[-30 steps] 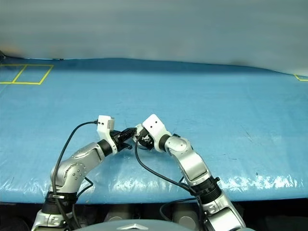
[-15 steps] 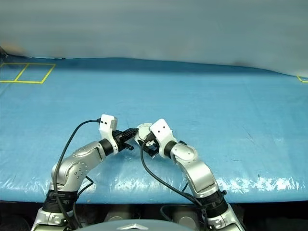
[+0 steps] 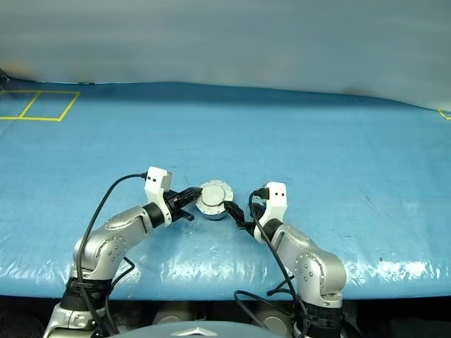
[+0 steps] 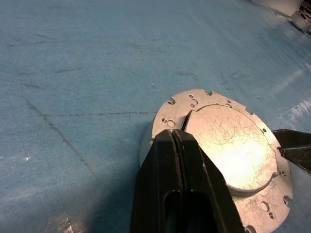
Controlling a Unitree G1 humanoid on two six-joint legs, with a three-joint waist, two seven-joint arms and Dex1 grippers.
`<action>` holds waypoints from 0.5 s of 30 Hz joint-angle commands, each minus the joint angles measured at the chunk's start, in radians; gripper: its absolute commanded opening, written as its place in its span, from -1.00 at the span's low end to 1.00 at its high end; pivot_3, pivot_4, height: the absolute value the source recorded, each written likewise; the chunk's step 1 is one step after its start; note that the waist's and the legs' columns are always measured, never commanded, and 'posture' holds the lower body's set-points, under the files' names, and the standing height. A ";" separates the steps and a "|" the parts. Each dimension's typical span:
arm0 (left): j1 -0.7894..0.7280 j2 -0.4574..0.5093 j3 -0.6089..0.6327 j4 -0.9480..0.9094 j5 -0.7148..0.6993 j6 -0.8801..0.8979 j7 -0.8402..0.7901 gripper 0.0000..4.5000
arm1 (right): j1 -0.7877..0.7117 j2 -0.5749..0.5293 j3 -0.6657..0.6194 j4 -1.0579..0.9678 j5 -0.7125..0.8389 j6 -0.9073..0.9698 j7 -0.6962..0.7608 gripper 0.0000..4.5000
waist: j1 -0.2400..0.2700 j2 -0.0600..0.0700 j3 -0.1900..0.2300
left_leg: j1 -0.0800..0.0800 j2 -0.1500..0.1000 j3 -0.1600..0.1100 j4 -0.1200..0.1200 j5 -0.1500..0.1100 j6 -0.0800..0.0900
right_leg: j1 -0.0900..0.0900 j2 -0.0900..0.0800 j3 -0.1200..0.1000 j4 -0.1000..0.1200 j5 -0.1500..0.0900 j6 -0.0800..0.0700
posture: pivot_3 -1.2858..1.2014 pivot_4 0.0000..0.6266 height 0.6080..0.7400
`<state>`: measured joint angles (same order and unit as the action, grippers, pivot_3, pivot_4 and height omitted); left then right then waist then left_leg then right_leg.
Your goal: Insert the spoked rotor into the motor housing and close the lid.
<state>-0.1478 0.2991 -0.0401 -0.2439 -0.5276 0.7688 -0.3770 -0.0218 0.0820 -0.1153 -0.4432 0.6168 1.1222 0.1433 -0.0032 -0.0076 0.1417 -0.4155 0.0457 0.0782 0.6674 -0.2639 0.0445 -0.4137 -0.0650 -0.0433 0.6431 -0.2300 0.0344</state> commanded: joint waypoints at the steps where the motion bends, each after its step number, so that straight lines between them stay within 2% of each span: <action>1: 0.009 -0.006 -0.023 0.004 0.015 0.003 -0.013 -1.00 | -0.030 0.192 -0.032 0.034 0.134 0.013 -0.058 0.98 | -0.001 0.000 0.000 | 0.001 0.000 0.000 -0.001 0.000 0.000 | 0.000 0.001 0.000 0.000 0.000 0.000 | 0.03 -0.52 1.00; 13: 0.020 -0.008 -0.023 0.004 0.035 -0.007 -0.022 -1.00 | -0.071 0.204 -0.047 0.254 0.513 -0.091 -0.243 0.98 | -0.008 -0.001 -0.001 | 0.002 0.000 0.000 -0.003 0.001 0.000 | 0.001 0.002 0.001 0.000 0.000 0.001 | 0.03 -0.52 1.00; 15: 0.020 -0.007 -0.021 0.006 0.038 -0.008 -0.025 -1.00 | -0.079 0.192 -0.048 0.289 0.582 -0.120 -0.270 0.81 | -0.008 -0.001 -0.001 | 0.003 0.000 0.000 -0.003 0.001 0.000 | 0.002 0.003 0.001 0.000 0.000 0.002 | 0.03 -0.52 1.00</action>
<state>-0.1403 0.2970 -0.0380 -0.2440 -0.4978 0.7499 -0.3938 -0.0768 0.0829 -0.1477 -0.1882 1.1367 1.0223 -0.0981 -0.0114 -0.0087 0.1410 -0.4130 0.0461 0.0783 0.6649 -0.2631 0.0441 -0.4122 -0.0623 -0.0421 0.6432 -0.2303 0.0359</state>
